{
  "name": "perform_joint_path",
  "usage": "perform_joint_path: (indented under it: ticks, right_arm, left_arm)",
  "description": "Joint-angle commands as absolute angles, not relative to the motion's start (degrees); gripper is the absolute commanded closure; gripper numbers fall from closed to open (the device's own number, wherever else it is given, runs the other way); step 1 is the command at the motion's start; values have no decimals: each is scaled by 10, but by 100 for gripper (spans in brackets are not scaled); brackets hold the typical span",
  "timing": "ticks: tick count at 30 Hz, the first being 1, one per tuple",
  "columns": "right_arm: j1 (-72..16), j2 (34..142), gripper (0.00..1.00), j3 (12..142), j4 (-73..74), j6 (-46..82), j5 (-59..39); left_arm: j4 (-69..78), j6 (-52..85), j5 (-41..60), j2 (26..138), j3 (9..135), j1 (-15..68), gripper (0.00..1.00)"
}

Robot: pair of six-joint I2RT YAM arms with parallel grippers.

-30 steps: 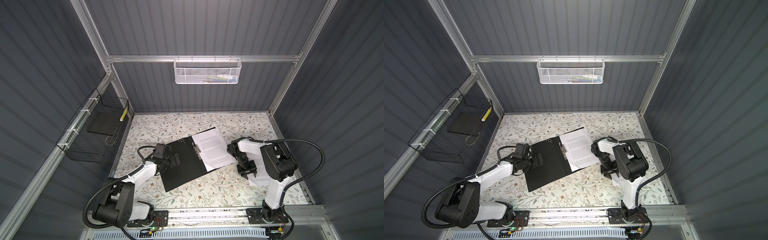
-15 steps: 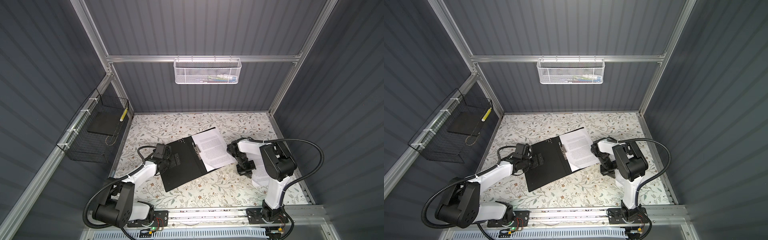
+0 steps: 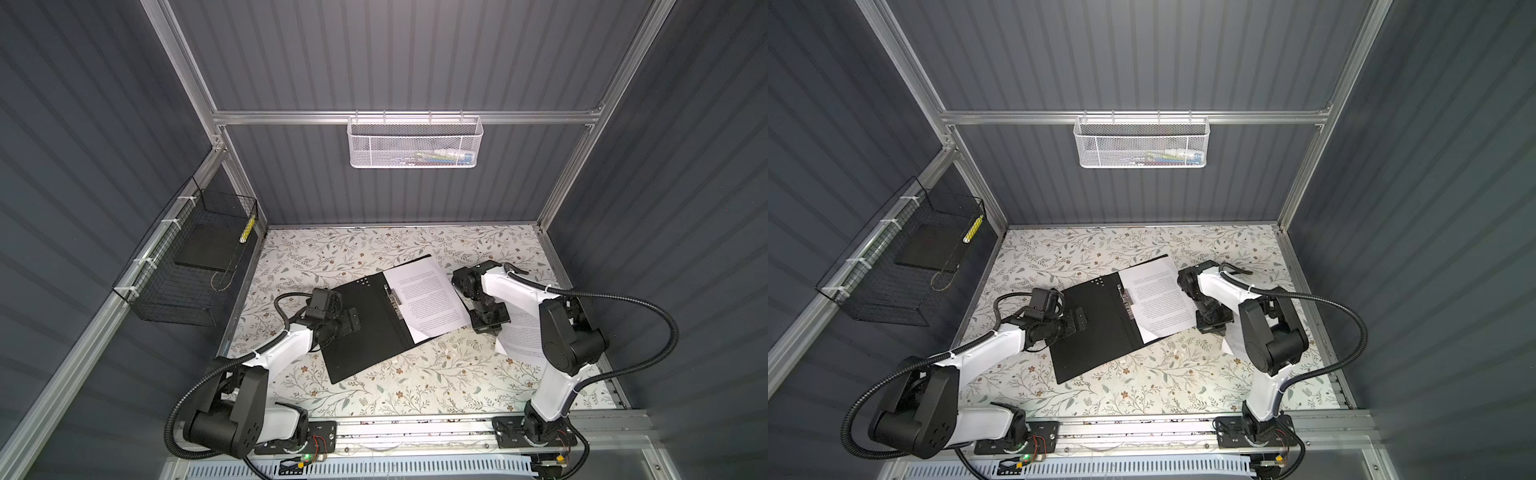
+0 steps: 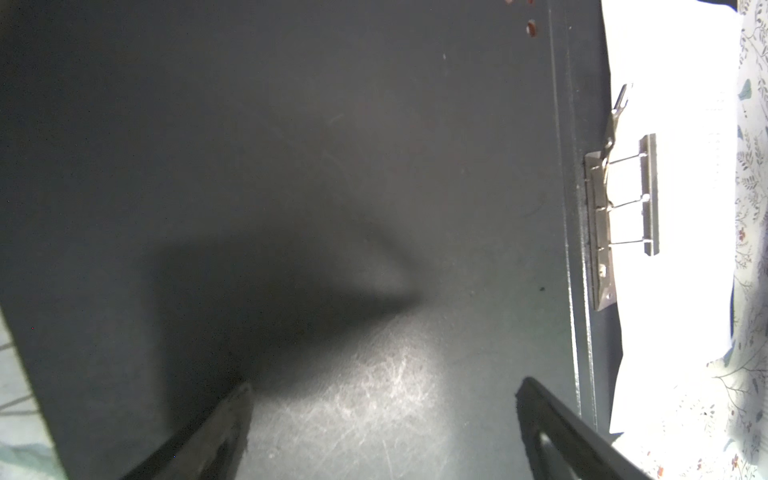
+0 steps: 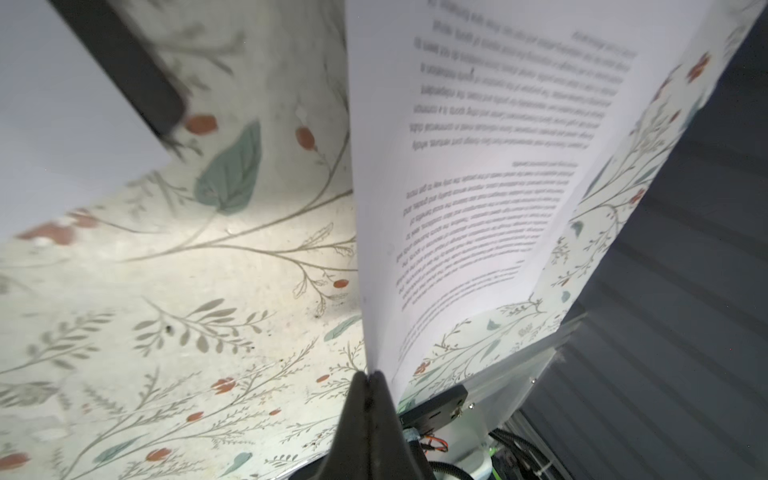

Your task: Put the files into the folder

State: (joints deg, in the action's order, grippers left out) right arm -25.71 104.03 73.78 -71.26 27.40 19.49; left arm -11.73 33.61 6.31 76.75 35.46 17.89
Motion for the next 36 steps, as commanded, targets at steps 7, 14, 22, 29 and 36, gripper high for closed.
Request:
perform_joint_path:
  ticks: [7,14,22,29,36]
  right_arm:
    - [-284,1102,100,875,-725,220,244]
    - [-323,1160,100,955,-730,206,248]
    - [-275,1130,27,833,-692,238,228]
    - [-260,1156,25,807,-685,253,224]
    - [-248,1182,25,801,-666,255,215]
  left_arm:
    - [-112,337,71,759,338,175,0]
    - [-115,342,71,759,337,175,0]
    - [-124,338,64,753,342,175,0]
    - [-116,339,68,758,339,175,0]
    - [-111,334,70,764,338,175,0]
